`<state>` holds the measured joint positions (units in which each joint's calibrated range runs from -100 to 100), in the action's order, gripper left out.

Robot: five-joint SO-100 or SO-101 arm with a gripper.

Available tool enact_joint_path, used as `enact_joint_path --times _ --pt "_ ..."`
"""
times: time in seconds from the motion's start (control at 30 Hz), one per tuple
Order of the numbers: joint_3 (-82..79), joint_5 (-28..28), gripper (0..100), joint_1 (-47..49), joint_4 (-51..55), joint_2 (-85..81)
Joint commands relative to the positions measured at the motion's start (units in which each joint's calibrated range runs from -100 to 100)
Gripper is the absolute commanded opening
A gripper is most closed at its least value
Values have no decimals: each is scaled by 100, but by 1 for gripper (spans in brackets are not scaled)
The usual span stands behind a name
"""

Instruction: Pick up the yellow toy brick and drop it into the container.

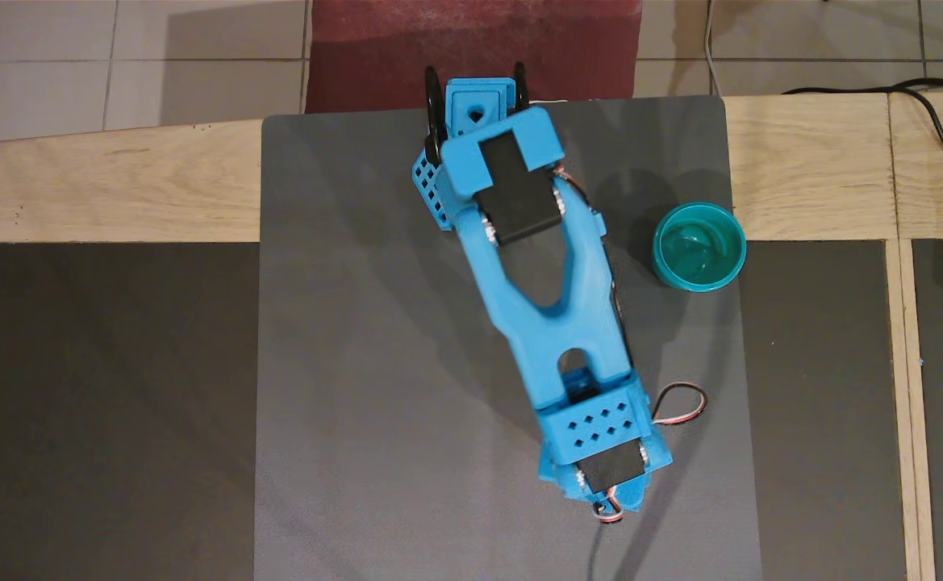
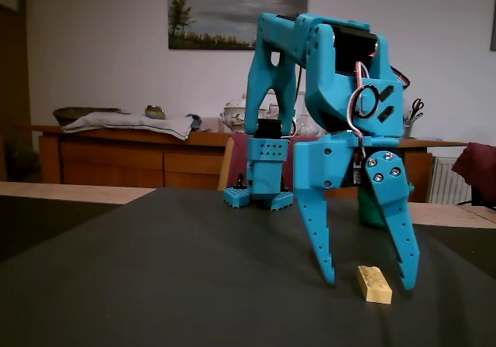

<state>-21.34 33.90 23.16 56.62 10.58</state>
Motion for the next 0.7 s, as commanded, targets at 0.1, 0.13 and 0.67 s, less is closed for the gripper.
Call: enact_joint_path --times 0.1,0.13,0.67 --pt "94 45 23 -38 11 -13" --pt "40 45 23 -15 11 -21" --pt "-249 34 23 272 73 -30"
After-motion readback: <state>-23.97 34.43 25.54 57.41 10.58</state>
